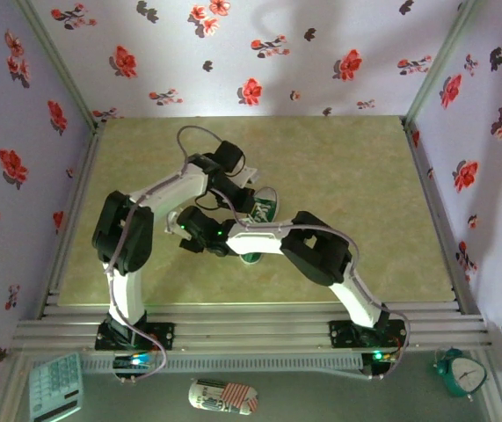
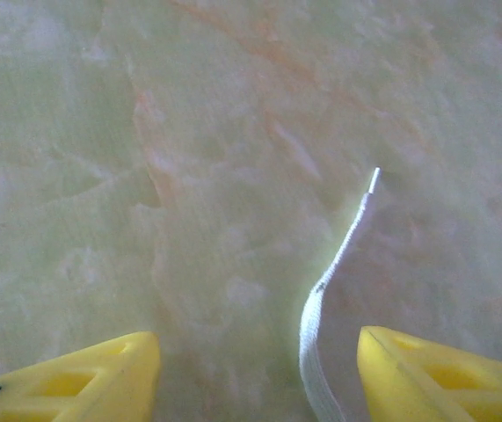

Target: Tie the shoes

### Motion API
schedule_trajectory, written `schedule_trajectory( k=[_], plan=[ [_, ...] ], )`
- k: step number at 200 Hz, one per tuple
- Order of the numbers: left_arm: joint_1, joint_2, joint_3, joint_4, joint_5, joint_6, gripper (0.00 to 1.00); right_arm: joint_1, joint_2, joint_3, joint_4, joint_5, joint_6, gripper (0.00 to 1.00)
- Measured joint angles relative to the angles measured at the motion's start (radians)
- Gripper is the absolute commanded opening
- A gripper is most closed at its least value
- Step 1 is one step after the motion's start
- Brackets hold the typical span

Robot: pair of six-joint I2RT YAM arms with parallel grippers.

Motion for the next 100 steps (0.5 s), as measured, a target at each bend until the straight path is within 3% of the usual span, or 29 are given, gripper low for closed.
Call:
schedule_trajectory(
  k=[100],
  plan=[
    [0.004,0.045,0.027,-0.015,0.019,0.049,0.00,-0.040,0.060,0.087,-0.072,-0.048,0.051,0.55]
  ],
)
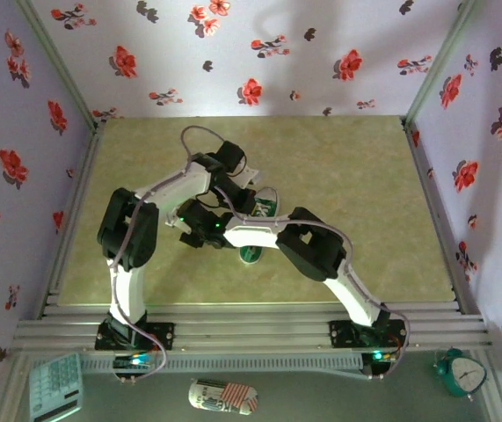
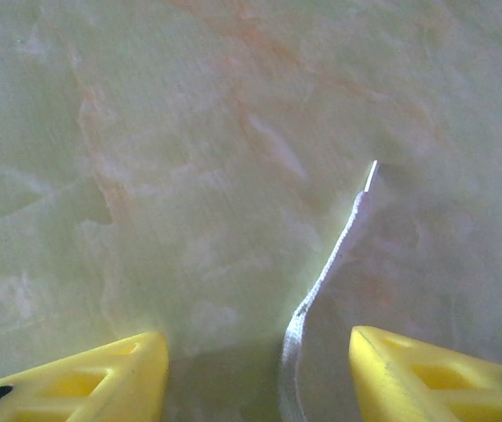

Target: Tie the shoes

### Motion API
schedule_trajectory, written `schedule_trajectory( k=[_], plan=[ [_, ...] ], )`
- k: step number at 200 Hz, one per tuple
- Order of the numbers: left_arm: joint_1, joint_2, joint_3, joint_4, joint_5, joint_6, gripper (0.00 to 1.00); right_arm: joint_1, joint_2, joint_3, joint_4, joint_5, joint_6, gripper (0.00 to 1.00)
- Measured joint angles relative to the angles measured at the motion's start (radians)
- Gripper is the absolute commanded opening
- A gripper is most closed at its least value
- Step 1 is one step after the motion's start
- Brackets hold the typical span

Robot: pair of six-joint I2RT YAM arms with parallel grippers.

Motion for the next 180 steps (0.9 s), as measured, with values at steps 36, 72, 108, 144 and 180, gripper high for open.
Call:
schedule_trajectory(
  k=[36,72,108,144,180],
  plan=[
    [0.003,0.016,0.010,-0.002,0.008,0.000,0.00,-0.009,0.022,0.051,-0.063,-0.044,0.050,0.45],
    [0.003,0.027,0.017,-0.003,0.014,0.000,0.00,-0.011,0.035,0.079,-0.105,-0.083,0.092,0.27],
    [0.002,0.034,0.022,-0.003,0.014,0.000,0.00,-0.011,0.036,0.081,-0.108,-0.107,0.113,0.12],
    [0.002,0.034,0.024,-0.003,0.014,0.000,0.00,-0.012,0.032,0.064,-0.082,-0.105,0.108,0.00],
    [0.002,0.034,0.024,-0.003,0.014,0.000,0.00,-0.009,-0.025,-0.050,0.004,-0.103,0.051,0.00]
  ],
)
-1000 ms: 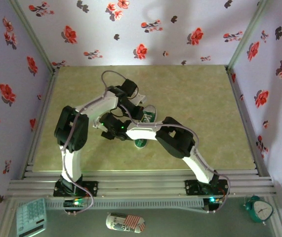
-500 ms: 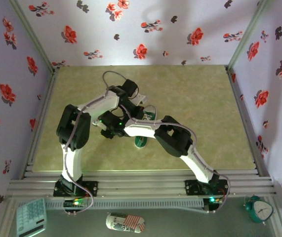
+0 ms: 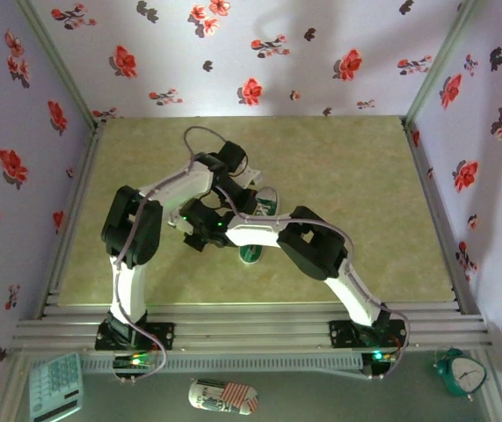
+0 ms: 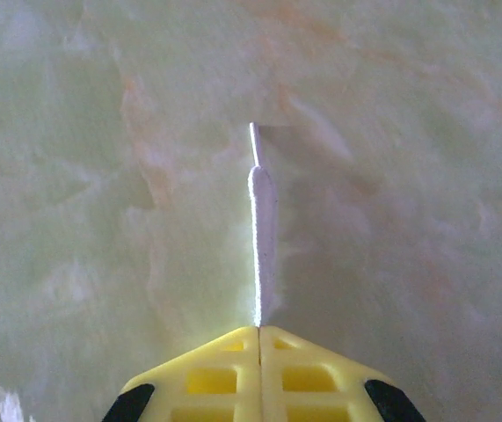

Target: Tie the shoes

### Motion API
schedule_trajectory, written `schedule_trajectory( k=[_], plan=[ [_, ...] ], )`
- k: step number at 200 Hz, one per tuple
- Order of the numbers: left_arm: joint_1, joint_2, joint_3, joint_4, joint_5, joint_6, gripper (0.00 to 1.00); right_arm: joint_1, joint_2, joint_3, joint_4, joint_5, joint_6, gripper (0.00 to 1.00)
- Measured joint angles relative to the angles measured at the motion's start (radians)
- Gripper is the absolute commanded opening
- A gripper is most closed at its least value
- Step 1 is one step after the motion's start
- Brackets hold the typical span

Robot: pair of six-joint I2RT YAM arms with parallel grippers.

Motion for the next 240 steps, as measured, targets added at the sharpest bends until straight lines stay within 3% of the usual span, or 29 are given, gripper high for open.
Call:
schedule_trajectory(
  k=[101,188,240],
  plan=[
    [-0.003,-0.002,-0.048,0.051,0.008,0.000,0.00,0.104,-0.388,-0.431,0.126,-0.005,-0.024,0.00],
    [-0.027,-0.069,-0.169,0.220,0.008,-0.027,0.00,0.099,-0.799,-0.753,0.375,0.068,0.228,0.00],
    [-0.029,-0.134,-0.257,0.337,0.008,-0.056,0.00,-0.020,-0.948,-0.880,0.500,0.090,0.436,0.00]
  ],
)
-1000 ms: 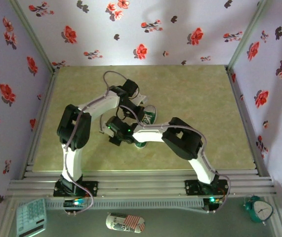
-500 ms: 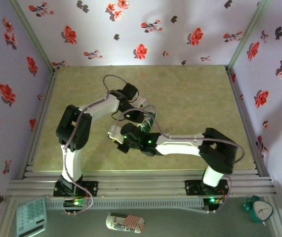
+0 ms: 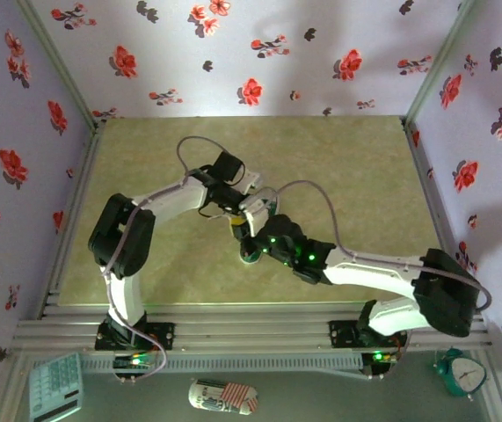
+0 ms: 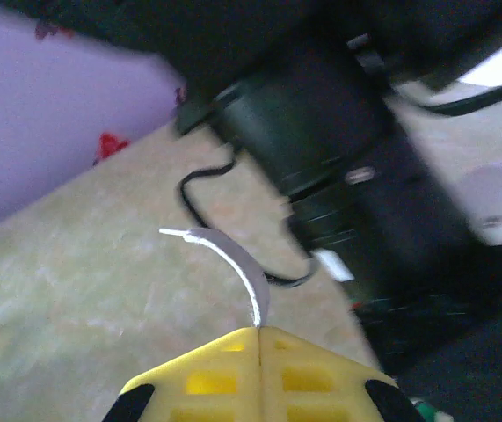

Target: Tie the shoes

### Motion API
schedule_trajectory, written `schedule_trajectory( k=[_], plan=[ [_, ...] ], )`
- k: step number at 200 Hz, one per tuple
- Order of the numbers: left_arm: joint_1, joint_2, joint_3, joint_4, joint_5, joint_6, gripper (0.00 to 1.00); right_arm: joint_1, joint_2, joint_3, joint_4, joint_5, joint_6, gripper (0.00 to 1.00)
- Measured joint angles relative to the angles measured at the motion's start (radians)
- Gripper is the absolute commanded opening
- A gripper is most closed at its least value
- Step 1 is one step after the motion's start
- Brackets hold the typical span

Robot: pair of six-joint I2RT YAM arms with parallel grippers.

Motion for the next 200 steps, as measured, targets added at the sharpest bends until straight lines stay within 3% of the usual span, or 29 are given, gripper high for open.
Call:
schedule_trajectory(
  k=[66,109,165,200],
  plan=[
    [-0.001,-0.074,-0.104,0.127,-0.001,-0.031,0.00,-0.085,-0.073,-0.036,-0.006,0.110,0.257,0.00],
    [-0.005,-0.096,-0.140,0.160,-0.012,-0.033,0.00,-0.135,-0.083,-0.047,-0.101,0.203,0.422,0.00],
    [-0.018,-0.158,-0.194,0.188,-0.049,-0.033,0.00,-0.214,-0.045,-0.026,-0.200,0.188,0.529,0.00],
    [-0.030,-0.195,-0.229,0.204,-0.076,-0.032,0.00,-0.289,-0.009,0.039,-0.270,0.114,0.556,0.00]
  ],
)
